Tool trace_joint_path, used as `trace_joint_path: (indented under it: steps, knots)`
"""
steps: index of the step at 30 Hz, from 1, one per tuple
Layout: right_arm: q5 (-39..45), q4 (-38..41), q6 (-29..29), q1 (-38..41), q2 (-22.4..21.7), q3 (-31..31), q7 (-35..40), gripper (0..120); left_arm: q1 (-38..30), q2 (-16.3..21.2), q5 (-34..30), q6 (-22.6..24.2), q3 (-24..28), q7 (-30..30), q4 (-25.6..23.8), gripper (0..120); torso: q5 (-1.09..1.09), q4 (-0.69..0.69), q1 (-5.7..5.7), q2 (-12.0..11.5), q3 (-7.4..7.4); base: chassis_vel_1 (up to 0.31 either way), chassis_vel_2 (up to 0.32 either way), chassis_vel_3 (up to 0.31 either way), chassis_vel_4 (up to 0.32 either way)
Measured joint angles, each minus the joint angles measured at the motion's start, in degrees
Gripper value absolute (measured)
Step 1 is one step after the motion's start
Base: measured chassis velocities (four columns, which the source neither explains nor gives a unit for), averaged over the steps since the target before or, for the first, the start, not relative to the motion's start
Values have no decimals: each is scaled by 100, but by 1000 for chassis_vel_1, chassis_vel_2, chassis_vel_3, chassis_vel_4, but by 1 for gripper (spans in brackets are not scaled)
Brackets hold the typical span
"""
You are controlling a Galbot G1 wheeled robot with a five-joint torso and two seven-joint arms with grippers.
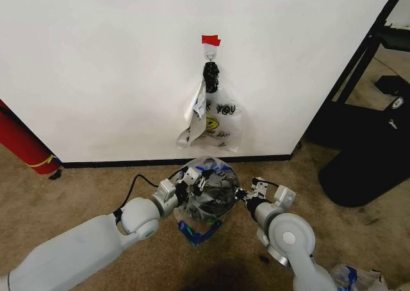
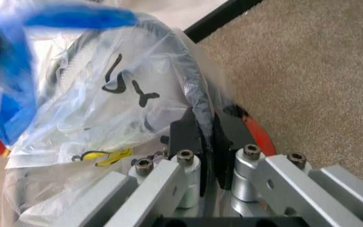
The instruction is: Pick up the garbage bag from the wall and place it over the trash bin.
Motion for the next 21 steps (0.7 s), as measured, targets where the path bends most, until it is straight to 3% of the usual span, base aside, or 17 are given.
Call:
trace_joint_path:
  steps: [13, 21]
  knots:
    - [-634, 356, -109, -339, -233, -266, -512, 1, -835, -149, -566, 131, 202, 74, 614, 0, 0, -1, 0, 0, 0, 0, 0, 0, 0]
    - [-788, 518, 7, -609, -410, -167, -808, 1, -970, 31, -888, 126, 240, 330, 940, 0, -1, 0, 0, 0, 0, 0, 0, 0, 0]
